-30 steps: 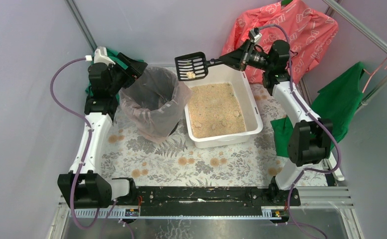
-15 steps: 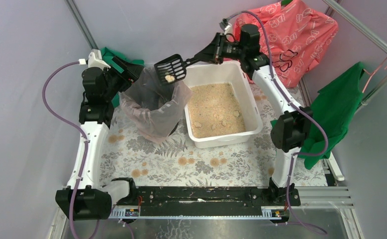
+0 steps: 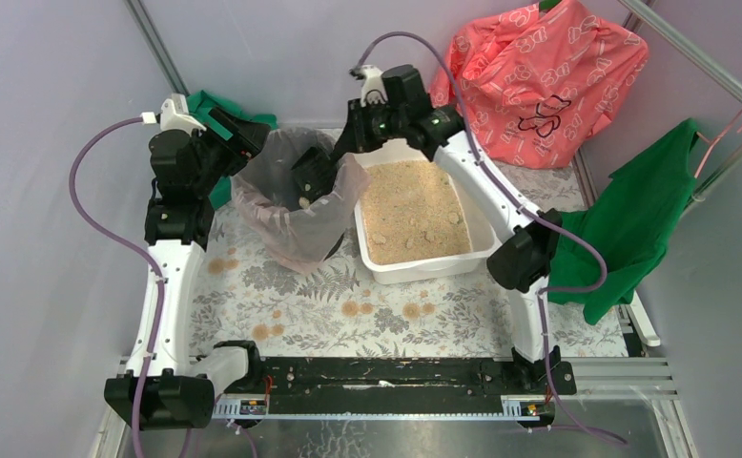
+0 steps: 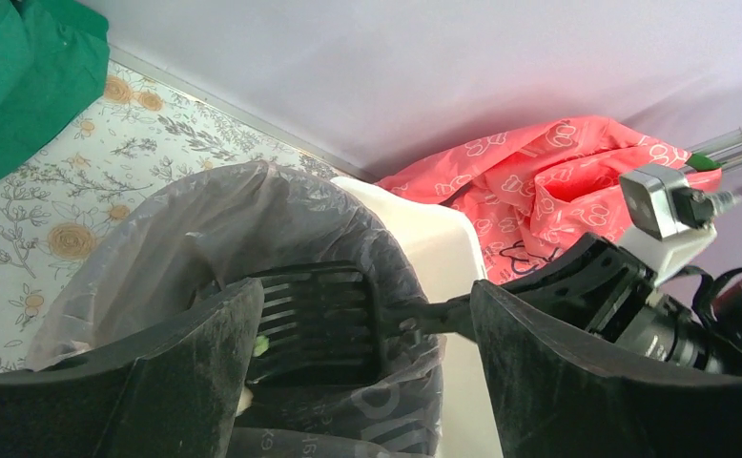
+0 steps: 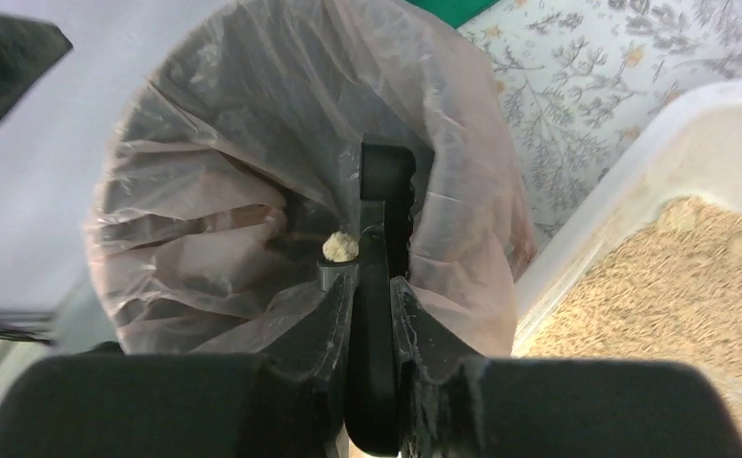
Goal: Clean the litter box
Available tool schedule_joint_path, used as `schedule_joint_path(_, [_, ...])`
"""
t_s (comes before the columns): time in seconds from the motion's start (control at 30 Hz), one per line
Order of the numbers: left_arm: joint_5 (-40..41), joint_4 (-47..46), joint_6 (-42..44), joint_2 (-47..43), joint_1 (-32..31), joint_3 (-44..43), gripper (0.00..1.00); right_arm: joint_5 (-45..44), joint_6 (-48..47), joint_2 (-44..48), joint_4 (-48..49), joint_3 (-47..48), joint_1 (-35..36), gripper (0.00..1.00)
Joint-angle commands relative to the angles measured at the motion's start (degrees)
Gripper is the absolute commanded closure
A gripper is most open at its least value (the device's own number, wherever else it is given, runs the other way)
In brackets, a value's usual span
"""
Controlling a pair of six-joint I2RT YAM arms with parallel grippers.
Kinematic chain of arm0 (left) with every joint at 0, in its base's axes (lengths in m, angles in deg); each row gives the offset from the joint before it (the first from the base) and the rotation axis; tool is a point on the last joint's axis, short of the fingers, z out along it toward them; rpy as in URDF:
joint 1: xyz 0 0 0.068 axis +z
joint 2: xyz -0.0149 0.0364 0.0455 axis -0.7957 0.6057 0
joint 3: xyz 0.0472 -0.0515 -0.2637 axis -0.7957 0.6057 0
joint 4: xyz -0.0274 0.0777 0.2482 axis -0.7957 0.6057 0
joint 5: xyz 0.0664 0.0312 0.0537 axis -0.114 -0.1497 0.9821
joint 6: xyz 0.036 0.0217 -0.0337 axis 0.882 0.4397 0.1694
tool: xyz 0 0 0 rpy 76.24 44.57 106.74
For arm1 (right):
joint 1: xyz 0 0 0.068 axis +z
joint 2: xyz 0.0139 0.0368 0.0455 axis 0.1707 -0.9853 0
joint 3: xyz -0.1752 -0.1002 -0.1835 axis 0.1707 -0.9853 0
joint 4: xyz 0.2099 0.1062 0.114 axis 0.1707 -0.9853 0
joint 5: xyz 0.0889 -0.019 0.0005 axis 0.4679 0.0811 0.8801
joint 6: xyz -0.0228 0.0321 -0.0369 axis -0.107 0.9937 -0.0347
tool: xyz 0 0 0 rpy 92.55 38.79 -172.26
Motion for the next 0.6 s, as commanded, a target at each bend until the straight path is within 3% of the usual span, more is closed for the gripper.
schedule_joint_path(0.0, [0.5, -0.2, 1.6, -0.1, 0.4, -0.7, 0.12, -13.3, -13.2, 1.9, -0.2, 3.9, 5.5, 1.00])
schedule_joint_path(0.2, [2.0, 1.1, 3.9, -0.4, -0.7, -0.8, 0.11, -25.1, -20.6, 3.9, 2.5, 4.7, 11.1, 1.00])
schedule_joint_path(0.3, [2.9, 2.0, 4.6, -0.7, -1.2, -0.8, 0.11, -24.3, -17.9, 4.5, 5.1, 4.6, 11.1, 1.00])
schedule_joint_path(0.57, [4.2, 2.8, 5.4, 0.1, -1.8, -2.2, 0.10, -1.4, 8.1, 8.0, 21.4, 1.9, 1.0, 1.00])
